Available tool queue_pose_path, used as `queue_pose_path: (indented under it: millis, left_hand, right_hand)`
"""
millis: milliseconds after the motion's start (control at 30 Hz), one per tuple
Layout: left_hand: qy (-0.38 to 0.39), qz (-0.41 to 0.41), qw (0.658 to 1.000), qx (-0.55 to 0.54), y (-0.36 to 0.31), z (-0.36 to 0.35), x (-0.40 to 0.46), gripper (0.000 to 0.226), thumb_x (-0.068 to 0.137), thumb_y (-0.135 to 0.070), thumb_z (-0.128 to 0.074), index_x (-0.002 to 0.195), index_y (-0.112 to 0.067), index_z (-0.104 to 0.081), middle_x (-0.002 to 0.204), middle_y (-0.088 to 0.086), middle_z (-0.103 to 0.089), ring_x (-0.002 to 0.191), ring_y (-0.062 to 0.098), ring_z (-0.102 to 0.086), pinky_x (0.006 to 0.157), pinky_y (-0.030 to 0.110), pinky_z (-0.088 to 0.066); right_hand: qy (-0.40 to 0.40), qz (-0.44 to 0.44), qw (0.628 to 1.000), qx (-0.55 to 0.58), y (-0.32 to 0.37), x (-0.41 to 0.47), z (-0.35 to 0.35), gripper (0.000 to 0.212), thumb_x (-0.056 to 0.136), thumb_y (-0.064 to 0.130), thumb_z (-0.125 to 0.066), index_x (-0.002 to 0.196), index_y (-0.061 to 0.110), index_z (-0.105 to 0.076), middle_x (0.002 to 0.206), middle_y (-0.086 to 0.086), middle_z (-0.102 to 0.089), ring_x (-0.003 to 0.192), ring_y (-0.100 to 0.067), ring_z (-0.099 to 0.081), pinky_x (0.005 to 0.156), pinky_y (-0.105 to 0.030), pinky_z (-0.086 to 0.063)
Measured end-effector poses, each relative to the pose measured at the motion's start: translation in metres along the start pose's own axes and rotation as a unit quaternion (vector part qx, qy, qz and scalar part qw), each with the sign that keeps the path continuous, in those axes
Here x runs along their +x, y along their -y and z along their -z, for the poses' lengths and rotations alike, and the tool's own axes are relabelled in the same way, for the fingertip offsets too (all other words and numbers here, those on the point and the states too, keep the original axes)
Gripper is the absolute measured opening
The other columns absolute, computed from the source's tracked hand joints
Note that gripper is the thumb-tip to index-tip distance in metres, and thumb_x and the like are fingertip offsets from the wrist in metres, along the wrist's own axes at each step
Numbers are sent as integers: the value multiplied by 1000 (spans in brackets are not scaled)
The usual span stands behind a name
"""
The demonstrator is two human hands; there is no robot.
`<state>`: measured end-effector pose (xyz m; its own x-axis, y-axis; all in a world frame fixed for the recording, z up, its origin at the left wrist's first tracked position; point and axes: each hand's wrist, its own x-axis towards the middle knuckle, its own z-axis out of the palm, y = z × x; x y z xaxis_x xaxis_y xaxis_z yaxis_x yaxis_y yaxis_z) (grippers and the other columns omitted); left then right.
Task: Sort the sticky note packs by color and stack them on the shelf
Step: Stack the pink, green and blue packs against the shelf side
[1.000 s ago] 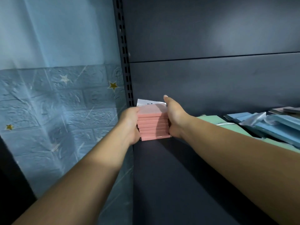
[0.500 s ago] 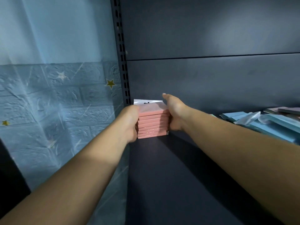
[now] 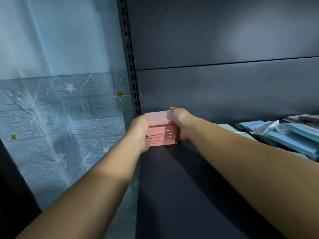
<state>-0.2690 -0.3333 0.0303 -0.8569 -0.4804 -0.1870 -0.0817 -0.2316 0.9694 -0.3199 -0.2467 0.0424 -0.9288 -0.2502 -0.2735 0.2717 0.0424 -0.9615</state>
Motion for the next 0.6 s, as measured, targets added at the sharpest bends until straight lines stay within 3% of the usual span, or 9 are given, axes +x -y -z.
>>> queue_pose_path:
  millis: [100, 167, 233, 300, 367, 433, 500, 600]
  left_hand:
    - [0, -19, 1000, 0, 1, -1, 0, 33, 97, -24, -34, 72, -16, -54, 75, 8, -61, 67, 24, -59, 84, 43, -50]
    - [-5, -29, 1000, 1, 3, -2, -1, 35, 97, -26, -34, 71, -15, -54, 75, 8, -61, 70, 25, -60, 88, 45, -50]
    - [-13, -38, 999, -7, 5, -3, -1, 35, 97, -30, -34, 74, -16, -55, 83, 9, -64, 84, 29, -63, 92, 48, -49]
    - [-22, -43, 999, -14, 6, -4, -1, 33, 97, -36, -34, 82, -15, -56, 99, 11, -65, 98, 31, -63, 94, 48, -48]
    - [-28, -57, 998, -20, 8, -2, 3, 32, 97, -40, -35, 89, -16, -55, 107, 12, -64, 102, 31, -62, 95, 47, -48]
    - [-26, -60, 998, -14, 9, -1, 5, 34, 97, -40, -34, 94, -15, -57, 107, 12, -64, 102, 31, -62, 95, 46, -48]
    - [-33, -66, 997, -7, 8, -2, 5, 42, 97, -42, -33, 113, -11, -56, 113, 12, -63, 103, 31, -61, 95, 46, -47]
    - [-30, -74, 997, -4, 9, 0, 7, 58, 88, -54, -36, 124, -14, -55, 120, 11, -62, 107, 31, -59, 98, 46, -44]
  right_hand:
    - [-17, 17, 999, -20, 1, 5, -1, 31, 100, 38, -29, 102, 14, -49, 98, -9, -55, 88, -24, -56, 90, -32, -47]
    - [-33, 23, 999, -8, -2, 9, -2, 41, 97, 48, -28, 102, 14, -49, 100, -11, -55, 93, -27, -55, 97, -36, -44]
    - [-43, 48, 998, -2, -2, 12, -6, 49, 97, 50, -25, 103, 11, -54, 102, -11, -58, 93, -28, -57, 92, -35, -46]
    - [-67, 63, 996, 1, -4, 16, -8, 61, 95, 53, -22, 122, 9, -54, 117, -13, -60, 107, -31, -57, 100, -41, -43]
    - [-80, 62, 995, 15, -8, 18, -9, 68, 92, 58, -20, 126, 9, -53, 121, -13, -60, 111, -33, -57, 103, -44, -41]
    - [-63, 57, 996, 34, -11, 16, -9, 72, 88, 65, -21, 122, 12, -55, 120, -11, -61, 109, -32, -58, 102, -44, -42]
    - [-34, 47, 998, 33, -13, 11, -6, 73, 87, 68, -22, 117, 13, -59, 114, -10, -64, 104, -30, -61, 98, -41, -45]
    - [8, 58, 997, 40, -20, 10, 7, 63, 91, 65, -24, 90, 14, -62, 90, -7, -66, 85, -25, -62, 85, -35, -49]
